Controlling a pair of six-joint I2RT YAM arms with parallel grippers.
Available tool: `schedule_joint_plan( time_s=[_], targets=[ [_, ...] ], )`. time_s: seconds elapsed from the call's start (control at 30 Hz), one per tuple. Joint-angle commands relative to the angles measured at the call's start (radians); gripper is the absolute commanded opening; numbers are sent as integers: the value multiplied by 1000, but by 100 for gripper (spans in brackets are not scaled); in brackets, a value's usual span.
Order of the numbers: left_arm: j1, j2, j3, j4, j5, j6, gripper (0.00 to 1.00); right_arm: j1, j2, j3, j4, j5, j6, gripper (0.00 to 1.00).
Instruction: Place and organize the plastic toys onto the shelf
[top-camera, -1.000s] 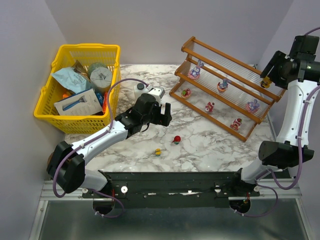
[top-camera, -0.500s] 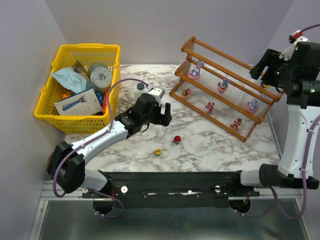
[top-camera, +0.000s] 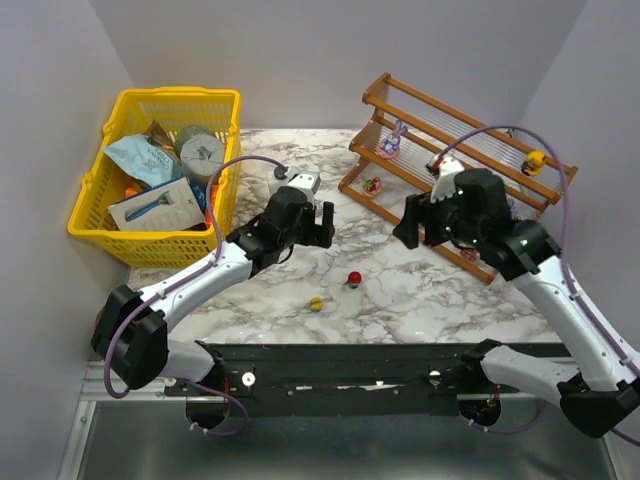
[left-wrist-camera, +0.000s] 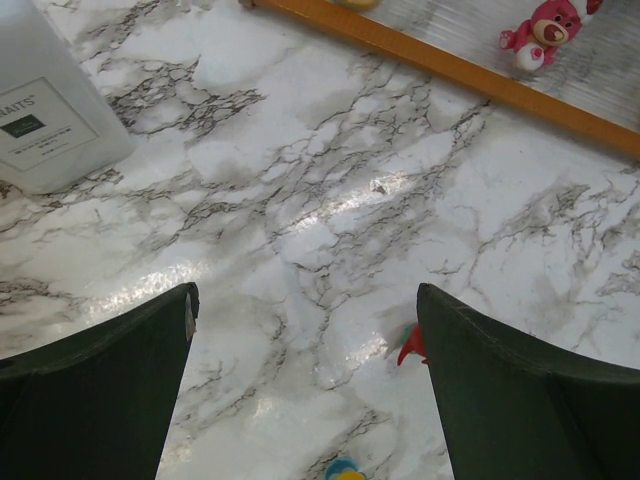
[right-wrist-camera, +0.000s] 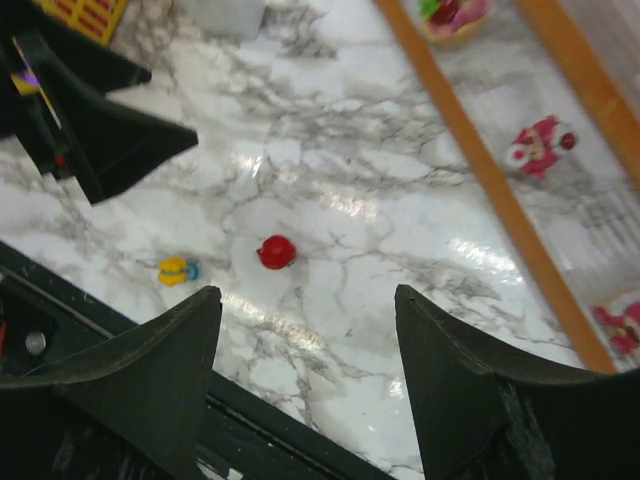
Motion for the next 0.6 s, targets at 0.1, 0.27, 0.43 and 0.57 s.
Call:
schedule_joint_plan(
  time_s=[0.1, 0.27, 0.43, 0.57],
  targets=[
    [28, -63, -37, 20, -120, -34, 99, 281, 108, -227, 288, 149, 69, 79],
    [33, -68, -40, 17, -130, -19, 99, 324, 301, -220, 332, 101, 67, 81],
    [36, -66, -43, 22, -131, -23, 99, 327, 453, -182, 333, 124, 67, 82],
    [37, -65, -43, 22, -137, -23, 99, 327, 517, -180, 339, 135, 102, 82]
  ],
)
